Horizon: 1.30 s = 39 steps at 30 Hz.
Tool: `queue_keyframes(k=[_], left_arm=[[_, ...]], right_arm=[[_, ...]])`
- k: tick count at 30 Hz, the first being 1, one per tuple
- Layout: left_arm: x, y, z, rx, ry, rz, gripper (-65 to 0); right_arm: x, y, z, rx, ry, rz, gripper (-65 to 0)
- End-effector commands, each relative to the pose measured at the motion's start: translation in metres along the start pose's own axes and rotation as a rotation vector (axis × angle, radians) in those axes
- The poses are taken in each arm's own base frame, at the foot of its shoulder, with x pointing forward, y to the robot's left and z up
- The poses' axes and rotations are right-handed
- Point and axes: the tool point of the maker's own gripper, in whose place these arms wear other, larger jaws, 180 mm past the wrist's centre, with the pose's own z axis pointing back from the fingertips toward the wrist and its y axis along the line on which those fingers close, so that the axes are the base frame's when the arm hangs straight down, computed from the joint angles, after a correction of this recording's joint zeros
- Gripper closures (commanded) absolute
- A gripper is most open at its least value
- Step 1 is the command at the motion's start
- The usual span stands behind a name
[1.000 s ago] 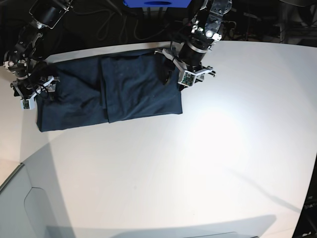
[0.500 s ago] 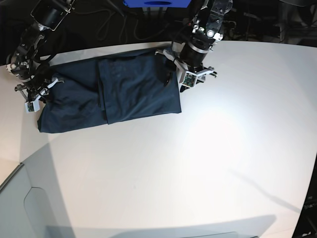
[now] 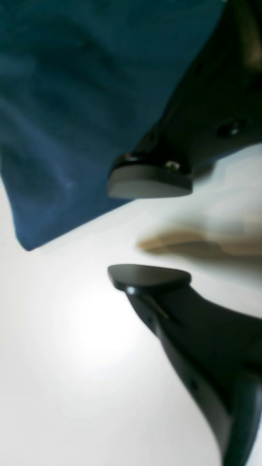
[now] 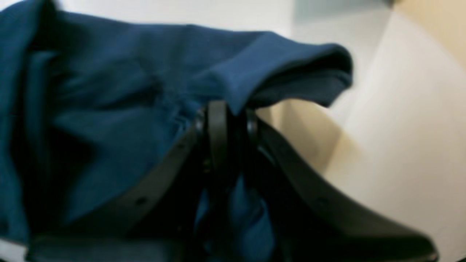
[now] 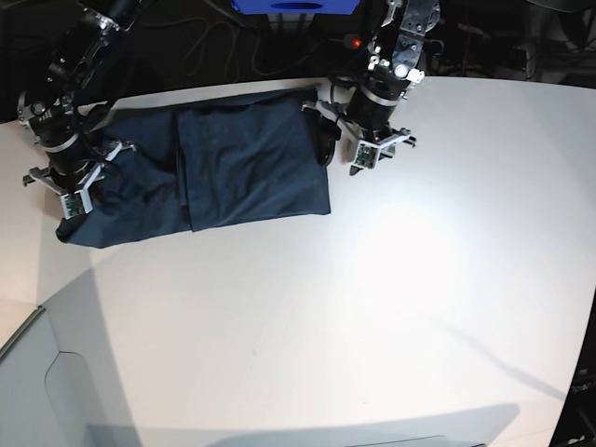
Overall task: Fold the T-shirt properly
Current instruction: 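Fold the held strip end over the bundle toward the left gripper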
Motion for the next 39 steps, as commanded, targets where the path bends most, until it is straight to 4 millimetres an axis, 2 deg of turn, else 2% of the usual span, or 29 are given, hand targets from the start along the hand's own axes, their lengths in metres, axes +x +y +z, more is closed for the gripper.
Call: queue_keyframes(k=[1, 5, 9, 14, 19, 27, 31, 39], left_arm=[[0.012, 0.000, 0.000, 0.000, -0.045, -0.001, -28.2], [0.013, 0.000, -0.001, 0.000, -0.047, -0.001, -28.2], [0.013, 0.000, -0.001, 0.002, -0.047, -0.001, -28.2], [0.013, 0.002, 0.000, 0.005, -0.046, -0.002, -28.2], [0.010, 0.004, 0.001, 0.008, -0.041, -0.005, -28.2], [0.010, 0.003, 0.001, 0.009, -0.040, -0.001, -28.2], [0.010, 0.003, 0.001, 0.010, -0.040, 0.001, -28.2], [0.010, 0.004, 0.001, 0.012, -0.040, 0.000, -28.2]], right_arm=[[0.024, 0.007, 0.008, 0.016, -0.079, 0.044, 0.0], [0.057, 0.060, 0.026, 0.127, -0.171, 0.169, 0.0], [0.072, 0.123, 0.035, 0.292, -0.227, 0.246, 0.0], [0.079, 0.185, 0.042, 0.459, -0.261, 0.360, 0.0], [0.064, 0.224, 0.037, 0.534, -0.211, 0.466, 0.0], [0.070, 0.253, 0.040, 0.608, -0.239, 0.486, 0.0], [0.076, 0.251, 0.031, 0.599, -0.239, 0.470, 0.0], [0.065, 0.254, 0.010, 0.616, -0.182, 0.480, -0.1]])
